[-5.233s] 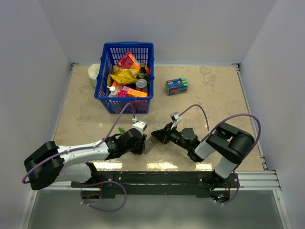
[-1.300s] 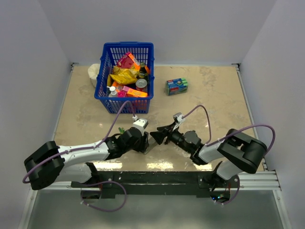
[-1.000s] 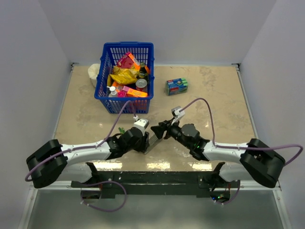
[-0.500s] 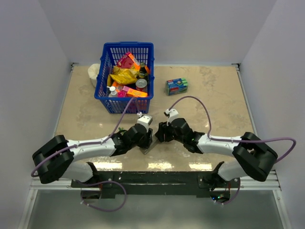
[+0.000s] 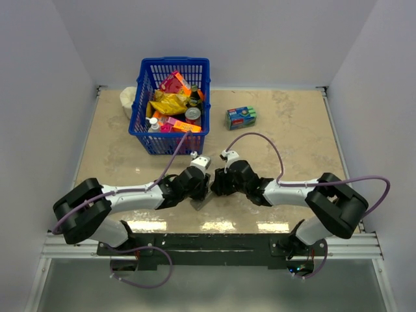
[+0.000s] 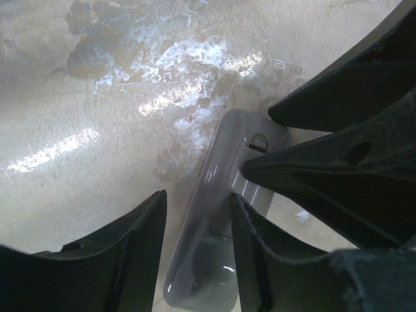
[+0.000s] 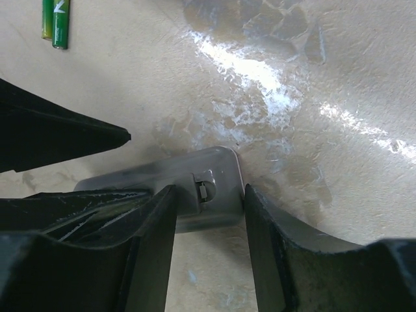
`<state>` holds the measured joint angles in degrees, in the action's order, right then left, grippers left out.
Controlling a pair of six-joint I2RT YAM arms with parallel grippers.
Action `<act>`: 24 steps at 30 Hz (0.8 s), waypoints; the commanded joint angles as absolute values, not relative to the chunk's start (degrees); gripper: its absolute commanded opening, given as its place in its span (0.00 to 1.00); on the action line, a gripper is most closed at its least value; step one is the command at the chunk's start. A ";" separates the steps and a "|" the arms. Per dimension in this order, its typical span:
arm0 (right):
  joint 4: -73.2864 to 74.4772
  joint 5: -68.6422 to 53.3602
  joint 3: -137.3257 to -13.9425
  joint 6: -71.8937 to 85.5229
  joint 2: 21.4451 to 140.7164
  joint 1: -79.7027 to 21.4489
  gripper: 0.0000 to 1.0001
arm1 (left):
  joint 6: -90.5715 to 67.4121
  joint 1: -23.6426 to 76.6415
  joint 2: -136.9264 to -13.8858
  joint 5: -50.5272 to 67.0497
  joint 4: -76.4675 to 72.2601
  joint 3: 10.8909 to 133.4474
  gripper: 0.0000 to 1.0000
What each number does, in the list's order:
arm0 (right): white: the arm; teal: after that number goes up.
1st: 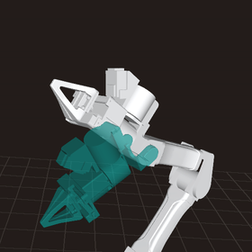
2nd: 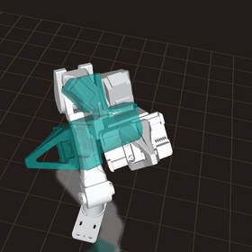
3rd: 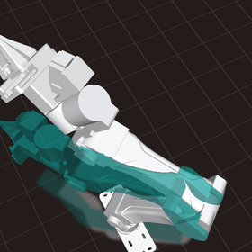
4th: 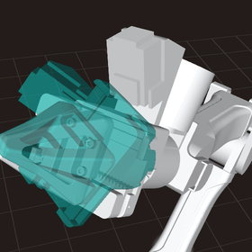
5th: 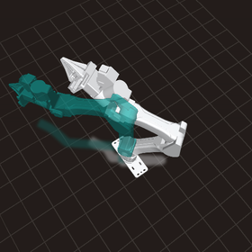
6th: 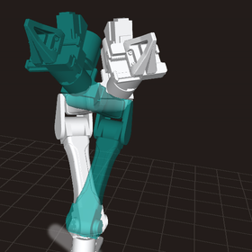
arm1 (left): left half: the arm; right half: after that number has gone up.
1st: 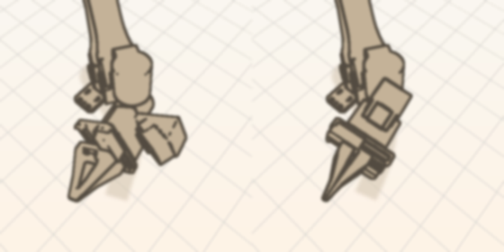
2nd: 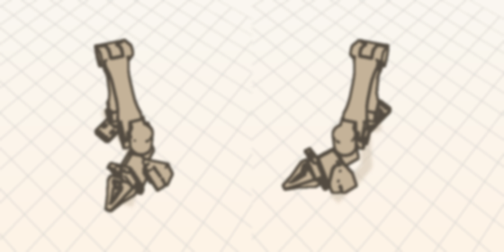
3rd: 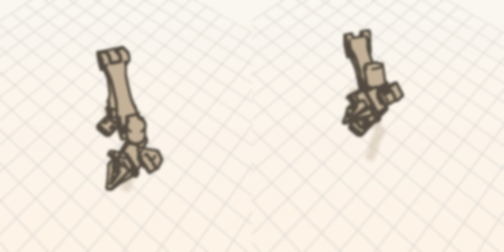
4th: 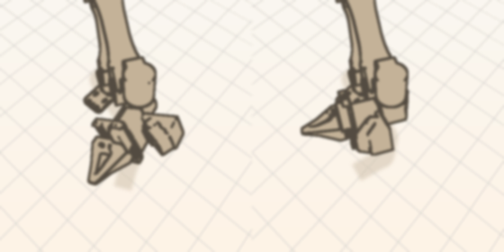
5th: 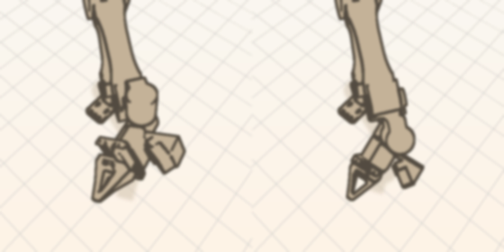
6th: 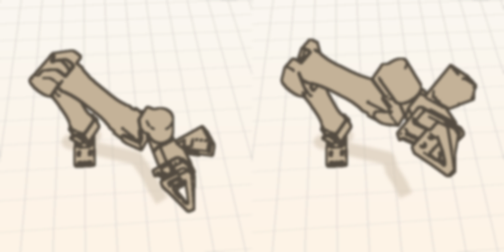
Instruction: Load the batteries into the remote control
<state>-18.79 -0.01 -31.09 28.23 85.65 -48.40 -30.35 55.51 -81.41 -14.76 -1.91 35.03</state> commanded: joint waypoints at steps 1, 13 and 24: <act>-15.65 -2.02 -31.99 28.65 86.66 -48.16 0.46 | -29.18 55.11 -82.09 -14.33 -2.11 36.83 0.49; -10.20 -4.30 -32.52 29.89 90.44 -48.08 0.32 | -29.62 55.11 -84.55 -13.01 1.74 37.70 0.49; 1.30 3.16 -46.12 22.86 72.45 -39.47 0.59 | -28.83 49.58 -71.92 -16.35 5.89 44.12 0.56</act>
<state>-3.64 -0.60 -38.83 26.74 80.36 -44.45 -30.35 53.21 -78.81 -14.22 5.26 39.59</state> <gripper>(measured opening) 0.520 0.538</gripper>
